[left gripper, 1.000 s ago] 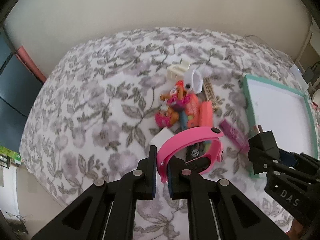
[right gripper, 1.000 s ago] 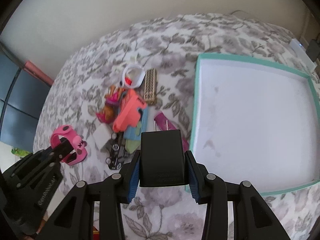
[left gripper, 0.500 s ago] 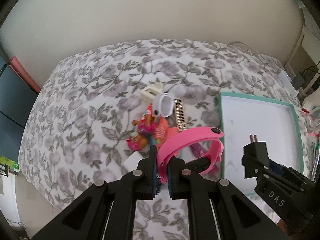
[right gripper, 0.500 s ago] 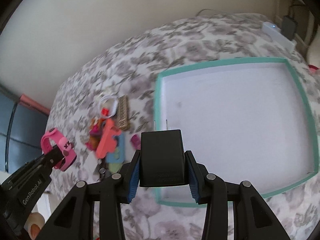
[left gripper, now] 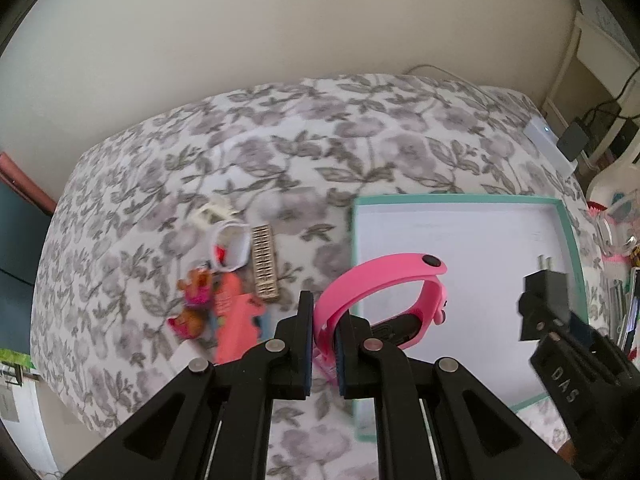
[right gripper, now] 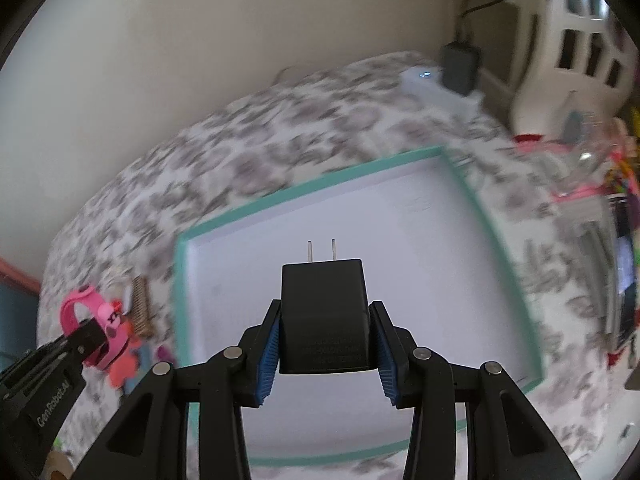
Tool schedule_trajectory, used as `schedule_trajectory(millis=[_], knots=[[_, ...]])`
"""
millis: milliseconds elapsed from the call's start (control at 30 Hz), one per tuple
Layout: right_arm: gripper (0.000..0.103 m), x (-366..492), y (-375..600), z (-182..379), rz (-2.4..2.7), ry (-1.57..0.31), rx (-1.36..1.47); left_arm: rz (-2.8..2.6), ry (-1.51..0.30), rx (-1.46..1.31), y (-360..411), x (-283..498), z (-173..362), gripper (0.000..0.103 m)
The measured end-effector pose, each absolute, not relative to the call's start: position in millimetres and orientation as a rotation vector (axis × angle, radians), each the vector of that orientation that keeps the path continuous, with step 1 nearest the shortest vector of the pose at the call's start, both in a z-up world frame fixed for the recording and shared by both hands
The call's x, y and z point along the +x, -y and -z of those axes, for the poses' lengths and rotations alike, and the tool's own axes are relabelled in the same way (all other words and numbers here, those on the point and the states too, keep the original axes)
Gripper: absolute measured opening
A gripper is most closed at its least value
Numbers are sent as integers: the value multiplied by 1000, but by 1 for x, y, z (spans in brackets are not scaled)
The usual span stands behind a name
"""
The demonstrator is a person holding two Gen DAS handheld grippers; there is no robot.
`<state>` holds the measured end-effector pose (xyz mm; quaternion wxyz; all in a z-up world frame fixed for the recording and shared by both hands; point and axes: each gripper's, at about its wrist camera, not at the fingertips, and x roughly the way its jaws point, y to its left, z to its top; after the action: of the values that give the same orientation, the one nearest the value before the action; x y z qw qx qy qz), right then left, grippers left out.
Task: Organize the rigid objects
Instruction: 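Carry the pink band with the left tool while the right tool carries the charger into the tray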
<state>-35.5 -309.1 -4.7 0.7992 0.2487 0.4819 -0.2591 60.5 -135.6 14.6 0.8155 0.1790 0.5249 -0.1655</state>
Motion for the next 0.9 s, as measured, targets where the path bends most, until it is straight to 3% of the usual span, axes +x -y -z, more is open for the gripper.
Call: schedule_trajectory(millis=[300,900], knots=[[44,-49,346,3,705,-994,487,400,-1101,390,179,58,-3,9],[44,-46,351,42,726,-1109,456,429,-1178,399,200,52,53,10]])
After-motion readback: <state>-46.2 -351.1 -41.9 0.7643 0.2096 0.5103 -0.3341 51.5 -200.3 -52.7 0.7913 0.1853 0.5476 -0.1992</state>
